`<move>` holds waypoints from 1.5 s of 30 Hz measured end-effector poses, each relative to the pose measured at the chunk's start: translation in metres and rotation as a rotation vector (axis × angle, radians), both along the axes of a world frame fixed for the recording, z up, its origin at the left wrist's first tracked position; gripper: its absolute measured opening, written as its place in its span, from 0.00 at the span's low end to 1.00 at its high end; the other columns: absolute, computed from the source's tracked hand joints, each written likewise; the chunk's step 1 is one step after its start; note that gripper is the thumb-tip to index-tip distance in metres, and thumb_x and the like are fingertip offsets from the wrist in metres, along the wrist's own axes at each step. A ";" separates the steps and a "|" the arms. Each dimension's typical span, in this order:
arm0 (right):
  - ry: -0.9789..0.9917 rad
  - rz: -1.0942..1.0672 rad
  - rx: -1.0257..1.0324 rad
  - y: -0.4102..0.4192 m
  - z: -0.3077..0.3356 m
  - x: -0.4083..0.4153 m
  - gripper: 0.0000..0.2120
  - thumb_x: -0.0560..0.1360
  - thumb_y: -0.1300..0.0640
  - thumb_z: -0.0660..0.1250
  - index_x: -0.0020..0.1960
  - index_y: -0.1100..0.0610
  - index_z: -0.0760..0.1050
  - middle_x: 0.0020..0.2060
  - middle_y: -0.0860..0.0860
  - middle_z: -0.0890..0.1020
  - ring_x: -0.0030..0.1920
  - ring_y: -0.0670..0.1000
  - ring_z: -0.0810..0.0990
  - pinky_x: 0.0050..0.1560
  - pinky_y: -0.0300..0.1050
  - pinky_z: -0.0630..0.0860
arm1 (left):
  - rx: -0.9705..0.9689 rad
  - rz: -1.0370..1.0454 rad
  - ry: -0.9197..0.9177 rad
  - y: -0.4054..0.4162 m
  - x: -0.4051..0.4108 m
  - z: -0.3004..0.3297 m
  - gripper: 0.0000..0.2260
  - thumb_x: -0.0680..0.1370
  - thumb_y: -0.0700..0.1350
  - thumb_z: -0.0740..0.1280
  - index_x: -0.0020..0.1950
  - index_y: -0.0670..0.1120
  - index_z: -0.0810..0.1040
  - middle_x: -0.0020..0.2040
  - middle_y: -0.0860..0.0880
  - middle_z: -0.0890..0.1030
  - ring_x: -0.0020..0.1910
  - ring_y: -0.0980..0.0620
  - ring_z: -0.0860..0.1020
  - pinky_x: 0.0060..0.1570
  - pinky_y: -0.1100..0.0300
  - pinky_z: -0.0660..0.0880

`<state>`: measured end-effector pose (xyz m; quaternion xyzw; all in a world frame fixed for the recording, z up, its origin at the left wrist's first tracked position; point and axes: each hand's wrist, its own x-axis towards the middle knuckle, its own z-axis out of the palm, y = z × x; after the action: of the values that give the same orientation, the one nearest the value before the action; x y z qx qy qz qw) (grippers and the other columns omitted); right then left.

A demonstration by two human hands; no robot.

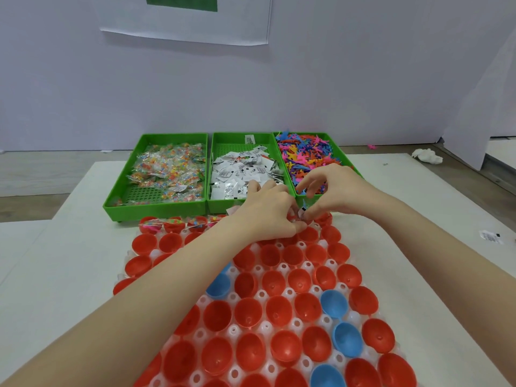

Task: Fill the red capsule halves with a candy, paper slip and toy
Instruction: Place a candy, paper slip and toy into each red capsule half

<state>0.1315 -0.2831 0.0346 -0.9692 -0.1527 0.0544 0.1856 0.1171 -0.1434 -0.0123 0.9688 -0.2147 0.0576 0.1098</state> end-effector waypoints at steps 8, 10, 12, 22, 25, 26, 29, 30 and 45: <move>-0.194 -0.257 0.656 -0.023 -0.008 0.018 0.05 0.68 0.59 0.73 0.45 0.55 0.82 0.39 0.48 0.82 0.39 0.42 0.77 0.40 0.36 0.72 | -0.059 0.010 -0.149 0.006 -0.003 0.000 0.23 0.72 0.65 0.62 0.53 0.48 0.80 0.52 0.50 0.74 0.54 0.52 0.69 0.46 0.56 0.52; -0.220 -0.412 0.649 -0.025 -0.019 0.029 0.07 0.71 0.60 0.69 0.50 0.57 0.80 0.47 0.53 0.83 0.46 0.48 0.78 0.50 0.44 0.75 | -0.243 0.017 -0.277 0.012 -0.008 0.006 0.23 0.73 0.64 0.64 0.54 0.47 0.80 0.50 0.51 0.76 0.49 0.54 0.71 0.47 0.59 0.53; -0.180 -0.420 0.453 -0.029 -0.030 0.040 0.13 0.74 0.57 0.67 0.58 0.58 0.77 0.56 0.54 0.80 0.54 0.52 0.77 0.57 0.48 0.72 | -0.428 0.054 -0.437 0.029 -0.011 0.016 0.18 0.73 0.58 0.65 0.50 0.45 0.82 0.46 0.51 0.78 0.42 0.56 0.71 0.47 0.61 0.57; -0.262 -0.336 0.124 -0.021 -0.044 0.056 0.06 0.69 0.56 0.74 0.42 0.57 0.80 0.46 0.55 0.82 0.45 0.52 0.76 0.45 0.43 0.70 | -0.203 0.793 -0.016 0.171 -0.004 0.005 0.17 0.76 0.52 0.63 0.58 0.42 0.77 0.58 0.41 0.77 0.55 0.41 0.75 0.52 0.52 0.71; -0.321 -0.360 0.165 -0.017 -0.043 0.057 0.02 0.70 0.61 0.71 0.42 0.57 0.79 0.45 0.56 0.82 0.47 0.55 0.78 0.47 0.45 0.71 | -0.017 0.769 0.144 0.182 -0.007 0.000 0.19 0.76 0.57 0.62 0.52 0.42 0.79 0.51 0.43 0.80 0.51 0.42 0.76 0.49 0.53 0.73; -0.327 -0.363 0.163 -0.016 -0.042 0.057 0.04 0.70 0.61 0.71 0.45 0.58 0.79 0.45 0.57 0.82 0.47 0.55 0.78 0.48 0.46 0.71 | -0.009 0.758 0.146 0.181 -0.007 -0.001 0.17 0.76 0.56 0.63 0.51 0.43 0.80 0.50 0.44 0.80 0.51 0.43 0.76 0.49 0.54 0.73; -0.365 -0.373 0.170 -0.014 -0.037 0.056 0.10 0.70 0.57 0.72 0.50 0.59 0.78 0.41 0.55 0.82 0.43 0.53 0.77 0.50 0.45 0.70 | -0.110 0.747 0.138 0.179 -0.005 0.002 0.10 0.74 0.52 0.68 0.47 0.46 0.80 0.50 0.44 0.80 0.51 0.43 0.76 0.48 0.55 0.73; -0.415 -0.376 0.172 -0.014 -0.035 0.056 0.10 0.70 0.56 0.72 0.50 0.58 0.79 0.39 0.54 0.82 0.42 0.53 0.77 0.51 0.45 0.70 | -0.145 0.743 0.140 0.179 -0.004 0.002 0.09 0.73 0.51 0.69 0.46 0.46 0.81 0.50 0.44 0.81 0.51 0.43 0.76 0.48 0.54 0.73; -0.237 -0.452 0.352 0.009 -0.032 0.074 0.15 0.77 0.69 0.54 0.59 0.63 0.74 0.64 0.62 0.70 0.38 0.51 0.72 0.34 0.40 0.65 | -0.625 0.740 -0.060 0.173 -0.012 -0.004 0.15 0.68 0.42 0.75 0.50 0.35 0.81 0.51 0.38 0.81 0.48 0.44 0.77 0.51 0.54 0.73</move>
<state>0.2055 -0.2746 0.0026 -0.9312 0.0389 -0.1287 0.3387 0.1054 0.0293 -0.0164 0.8987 0.1688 0.1826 0.3613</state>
